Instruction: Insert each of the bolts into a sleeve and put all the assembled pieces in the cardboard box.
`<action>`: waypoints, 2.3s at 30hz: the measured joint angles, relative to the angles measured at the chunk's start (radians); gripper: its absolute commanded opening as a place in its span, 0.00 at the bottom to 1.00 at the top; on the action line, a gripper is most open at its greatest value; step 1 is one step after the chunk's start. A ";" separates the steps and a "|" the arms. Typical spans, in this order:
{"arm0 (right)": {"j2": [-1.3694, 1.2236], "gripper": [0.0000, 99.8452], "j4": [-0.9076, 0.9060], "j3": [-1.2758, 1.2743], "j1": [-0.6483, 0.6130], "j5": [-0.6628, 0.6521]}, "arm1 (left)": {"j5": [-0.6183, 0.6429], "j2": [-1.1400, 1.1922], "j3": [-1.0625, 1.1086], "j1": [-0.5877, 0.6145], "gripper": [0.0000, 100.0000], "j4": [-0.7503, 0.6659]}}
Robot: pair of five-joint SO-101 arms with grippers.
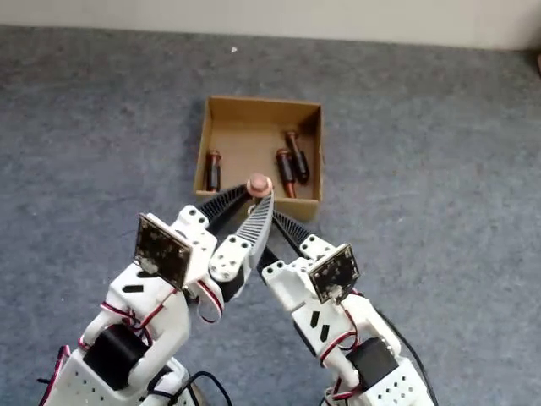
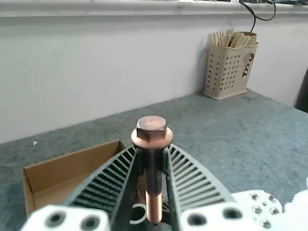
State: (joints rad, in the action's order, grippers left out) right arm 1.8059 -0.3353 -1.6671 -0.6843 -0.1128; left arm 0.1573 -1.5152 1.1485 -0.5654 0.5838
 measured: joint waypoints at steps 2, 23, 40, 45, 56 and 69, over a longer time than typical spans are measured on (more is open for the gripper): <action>0.000 0.01 0.000 0.000 0.000 0.000 | 0.000 0.000 0.006 -0.002 0.01 0.000; 0.000 0.01 0.000 0.000 0.002 0.000 | 0.000 0.000 0.101 0.074 0.01 -0.138; -0.002 0.01 -0.002 0.000 -0.002 -0.006 | 0.000 -0.012 0.118 0.061 0.01 -0.060; -0.002 0.01 -0.002 0.000 -0.003 -0.006 | 0.002 -0.005 0.118 0.061 0.02 -0.020; 0.000 0.01 -0.002 -0.002 -0.002 -0.006 | 0.002 -0.003 0.120 0.086 0.16 0.021; -0.002 0.01 -0.002 -0.002 0.000 -0.008 | -0.083 -0.005 0.091 0.089 0.20 0.158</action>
State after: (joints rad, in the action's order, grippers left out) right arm 1.8044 -0.3368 -1.6686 -0.6843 -0.1204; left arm 0.0744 -1.5198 1.2390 -0.4764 0.7419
